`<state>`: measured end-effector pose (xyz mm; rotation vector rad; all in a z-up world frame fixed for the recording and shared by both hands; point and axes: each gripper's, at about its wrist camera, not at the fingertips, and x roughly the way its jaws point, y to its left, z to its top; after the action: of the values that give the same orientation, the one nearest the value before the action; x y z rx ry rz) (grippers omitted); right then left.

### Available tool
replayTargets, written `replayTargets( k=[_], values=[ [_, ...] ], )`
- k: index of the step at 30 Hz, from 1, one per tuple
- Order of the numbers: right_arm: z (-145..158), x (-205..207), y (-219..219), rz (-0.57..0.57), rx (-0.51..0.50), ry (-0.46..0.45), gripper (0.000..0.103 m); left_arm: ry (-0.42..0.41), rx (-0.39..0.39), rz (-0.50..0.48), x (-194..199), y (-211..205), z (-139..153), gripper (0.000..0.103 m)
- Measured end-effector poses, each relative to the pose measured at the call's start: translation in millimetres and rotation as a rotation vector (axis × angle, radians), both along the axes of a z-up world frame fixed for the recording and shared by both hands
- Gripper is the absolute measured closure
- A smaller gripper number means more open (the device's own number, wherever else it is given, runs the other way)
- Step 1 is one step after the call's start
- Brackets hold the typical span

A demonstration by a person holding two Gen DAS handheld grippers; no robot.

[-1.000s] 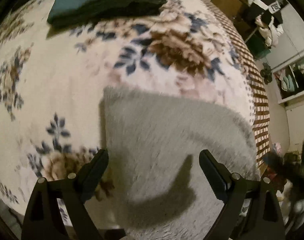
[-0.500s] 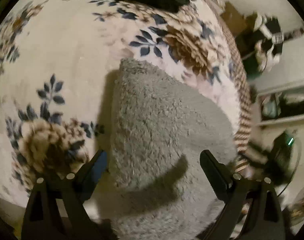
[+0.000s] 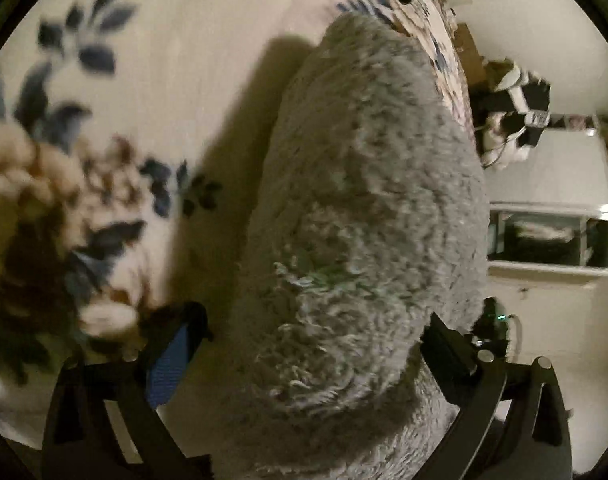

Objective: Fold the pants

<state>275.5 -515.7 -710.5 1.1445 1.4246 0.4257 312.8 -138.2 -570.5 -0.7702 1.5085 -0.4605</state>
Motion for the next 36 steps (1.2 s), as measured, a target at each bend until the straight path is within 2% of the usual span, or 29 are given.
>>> replayTargets(
  k=[4,5,6,7,9,11,16,22,24,28,32,36],
  values=[
    [-1,0,1,-0.046,0.045,-0.009,0.002,-0.008,-0.015,0.034,-4,-3,9,0.002],
    [1,-2,1,-0.059,0.059,-0.019,0.015,-0.03,-0.004,0.033,-3,-6,15,0.007],
    [3,-3,2,-0.059,0.045,-0.017,0.034,-0.051,0.006,0.021,-4,-10,23,0.021],
    [7,-5,4,-0.056,0.029,-0.021,0.039,-0.06,0.01,0.017,-2,-15,27,0.036],
    [14,-9,4,-0.073,0.01,-0.03,0.051,-0.079,0.022,0.009,-1,-18,42,0.044],
    [23,-11,5,-0.086,-0.001,-0.042,0.055,-0.089,0.017,0.011,-1,-20,53,0.048],
    [55,-9,13,-0.087,-0.022,-0.07,0.058,-0.128,0.021,0.004,3,-18,84,0.049],
    [116,6,11,-0.056,-0.032,-0.116,0.059,-0.202,0.011,0.037,27,-1,137,0.049],
    [137,20,14,-0.046,-0.039,-0.144,0.059,-0.248,0.005,0.049,50,4,160,0.049],
    [180,72,24,-0.028,-0.059,-0.224,0.059,-0.311,-0.009,0.076,104,17,185,0.049],
    [212,154,39,-0.043,-0.075,-0.287,0.059,-0.357,-0.019,0.093,183,34,203,0.049],
    [230,248,63,-0.046,-0.089,-0.332,0.059,-0.383,-0.009,0.119,286,59,205,0.049]
  ],
)
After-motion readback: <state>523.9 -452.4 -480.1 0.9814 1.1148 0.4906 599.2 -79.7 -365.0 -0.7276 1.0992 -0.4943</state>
